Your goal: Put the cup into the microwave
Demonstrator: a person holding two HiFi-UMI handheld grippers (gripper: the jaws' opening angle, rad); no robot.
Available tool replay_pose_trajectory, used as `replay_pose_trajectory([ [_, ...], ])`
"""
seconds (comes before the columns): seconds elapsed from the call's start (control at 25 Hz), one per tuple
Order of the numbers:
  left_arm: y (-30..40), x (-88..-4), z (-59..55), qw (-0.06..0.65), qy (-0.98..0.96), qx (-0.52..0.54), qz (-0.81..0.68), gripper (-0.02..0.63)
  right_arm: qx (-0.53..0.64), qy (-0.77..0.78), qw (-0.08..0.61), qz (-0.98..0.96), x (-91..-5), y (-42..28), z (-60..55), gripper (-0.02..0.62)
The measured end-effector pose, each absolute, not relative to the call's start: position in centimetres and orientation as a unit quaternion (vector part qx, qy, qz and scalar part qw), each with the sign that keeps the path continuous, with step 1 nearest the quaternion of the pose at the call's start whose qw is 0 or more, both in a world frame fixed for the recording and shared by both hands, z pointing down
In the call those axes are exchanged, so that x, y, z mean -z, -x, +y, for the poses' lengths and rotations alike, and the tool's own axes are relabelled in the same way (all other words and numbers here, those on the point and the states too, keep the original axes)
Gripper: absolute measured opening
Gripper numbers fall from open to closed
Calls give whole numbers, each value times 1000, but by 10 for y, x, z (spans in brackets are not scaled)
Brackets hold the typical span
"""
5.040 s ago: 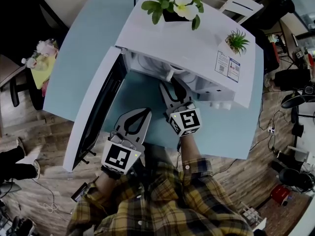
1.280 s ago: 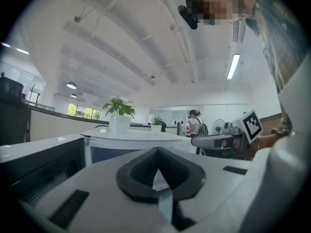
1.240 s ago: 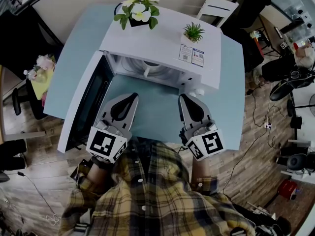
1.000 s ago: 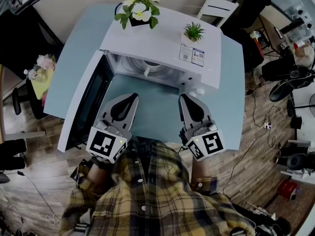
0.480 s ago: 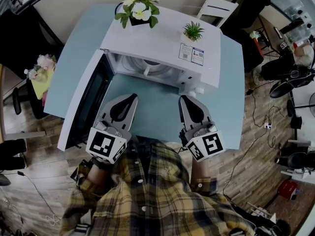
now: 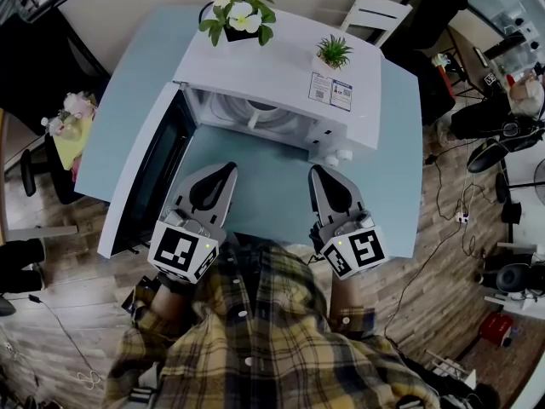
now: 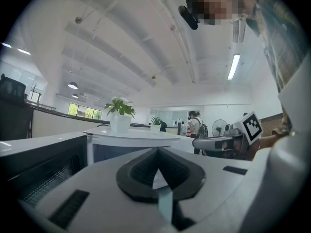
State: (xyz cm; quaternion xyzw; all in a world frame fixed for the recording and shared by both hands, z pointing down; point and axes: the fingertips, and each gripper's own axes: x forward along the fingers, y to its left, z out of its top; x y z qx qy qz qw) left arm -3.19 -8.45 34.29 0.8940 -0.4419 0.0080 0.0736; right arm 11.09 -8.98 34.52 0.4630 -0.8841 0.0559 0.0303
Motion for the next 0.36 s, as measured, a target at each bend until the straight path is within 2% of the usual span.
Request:
replay_pose_trajectory([
  [0.36,31,-344,-80,75,-891,-11,-449,-8,-59,-460,36,-885,-349,-112,-89,2],
])
